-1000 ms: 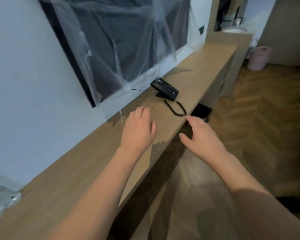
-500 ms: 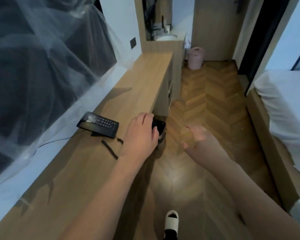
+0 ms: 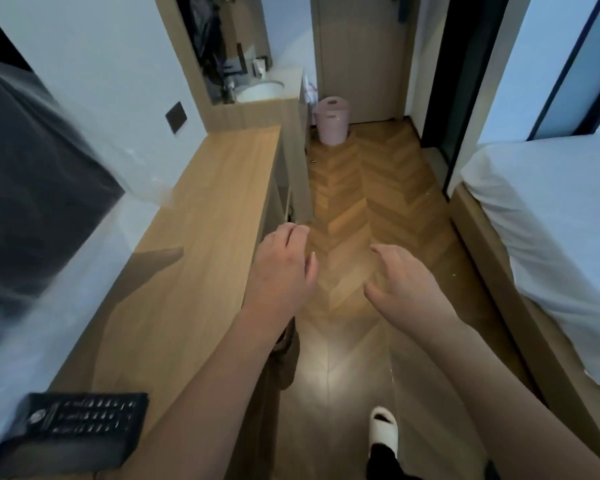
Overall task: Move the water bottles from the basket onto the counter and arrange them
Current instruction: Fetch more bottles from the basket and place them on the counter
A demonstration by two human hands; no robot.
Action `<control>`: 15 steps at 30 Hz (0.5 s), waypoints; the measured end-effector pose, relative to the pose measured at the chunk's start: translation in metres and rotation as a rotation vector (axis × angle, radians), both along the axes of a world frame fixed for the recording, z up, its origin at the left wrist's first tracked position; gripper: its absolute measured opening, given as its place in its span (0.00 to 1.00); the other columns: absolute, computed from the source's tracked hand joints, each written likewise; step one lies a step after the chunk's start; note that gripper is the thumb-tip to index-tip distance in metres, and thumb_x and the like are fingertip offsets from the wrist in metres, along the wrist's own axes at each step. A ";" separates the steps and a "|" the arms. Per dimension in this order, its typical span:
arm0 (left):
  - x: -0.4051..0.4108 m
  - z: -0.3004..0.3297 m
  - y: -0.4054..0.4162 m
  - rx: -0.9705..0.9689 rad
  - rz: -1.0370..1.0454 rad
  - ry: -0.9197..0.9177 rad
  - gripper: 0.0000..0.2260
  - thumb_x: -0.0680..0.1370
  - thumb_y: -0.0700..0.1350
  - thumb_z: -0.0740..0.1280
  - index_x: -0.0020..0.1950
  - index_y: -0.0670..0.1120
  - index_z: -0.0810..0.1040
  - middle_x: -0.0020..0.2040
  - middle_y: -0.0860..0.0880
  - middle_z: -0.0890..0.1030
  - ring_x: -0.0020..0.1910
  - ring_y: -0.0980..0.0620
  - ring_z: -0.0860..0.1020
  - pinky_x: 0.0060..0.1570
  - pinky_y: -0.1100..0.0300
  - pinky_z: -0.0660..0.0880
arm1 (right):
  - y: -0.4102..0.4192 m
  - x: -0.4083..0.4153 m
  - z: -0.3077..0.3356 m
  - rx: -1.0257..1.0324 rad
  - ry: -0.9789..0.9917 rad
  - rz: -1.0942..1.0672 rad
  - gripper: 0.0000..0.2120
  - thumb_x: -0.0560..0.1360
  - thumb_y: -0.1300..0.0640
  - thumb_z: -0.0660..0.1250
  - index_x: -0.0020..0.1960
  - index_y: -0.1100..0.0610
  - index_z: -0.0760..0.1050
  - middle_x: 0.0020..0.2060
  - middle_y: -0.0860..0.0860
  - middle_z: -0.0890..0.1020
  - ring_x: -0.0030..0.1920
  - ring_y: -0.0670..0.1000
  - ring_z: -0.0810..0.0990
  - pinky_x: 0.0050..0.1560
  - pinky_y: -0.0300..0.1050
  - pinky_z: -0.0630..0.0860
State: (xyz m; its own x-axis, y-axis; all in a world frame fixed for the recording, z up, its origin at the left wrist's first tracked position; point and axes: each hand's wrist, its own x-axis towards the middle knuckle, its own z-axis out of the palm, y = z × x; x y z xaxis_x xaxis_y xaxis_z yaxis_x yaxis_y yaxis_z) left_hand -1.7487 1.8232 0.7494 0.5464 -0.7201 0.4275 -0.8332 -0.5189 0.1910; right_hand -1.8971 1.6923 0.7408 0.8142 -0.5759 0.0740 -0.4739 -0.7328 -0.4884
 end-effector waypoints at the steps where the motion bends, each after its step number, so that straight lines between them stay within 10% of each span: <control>1: 0.018 -0.002 -0.023 -0.005 0.001 -0.004 0.18 0.77 0.46 0.67 0.66 0.43 0.74 0.61 0.45 0.77 0.58 0.47 0.76 0.59 0.54 0.75 | -0.023 0.016 -0.003 0.005 -0.001 -0.002 0.29 0.77 0.50 0.66 0.76 0.55 0.63 0.72 0.51 0.69 0.72 0.50 0.67 0.72 0.42 0.61; 15: 0.230 0.014 -0.355 -0.051 -0.007 0.041 0.19 0.79 0.48 0.65 0.69 0.45 0.73 0.64 0.48 0.76 0.62 0.52 0.75 0.64 0.57 0.73 | -0.357 0.226 0.014 -0.006 -0.047 -0.027 0.29 0.78 0.50 0.65 0.77 0.55 0.62 0.73 0.51 0.69 0.72 0.49 0.67 0.72 0.45 0.63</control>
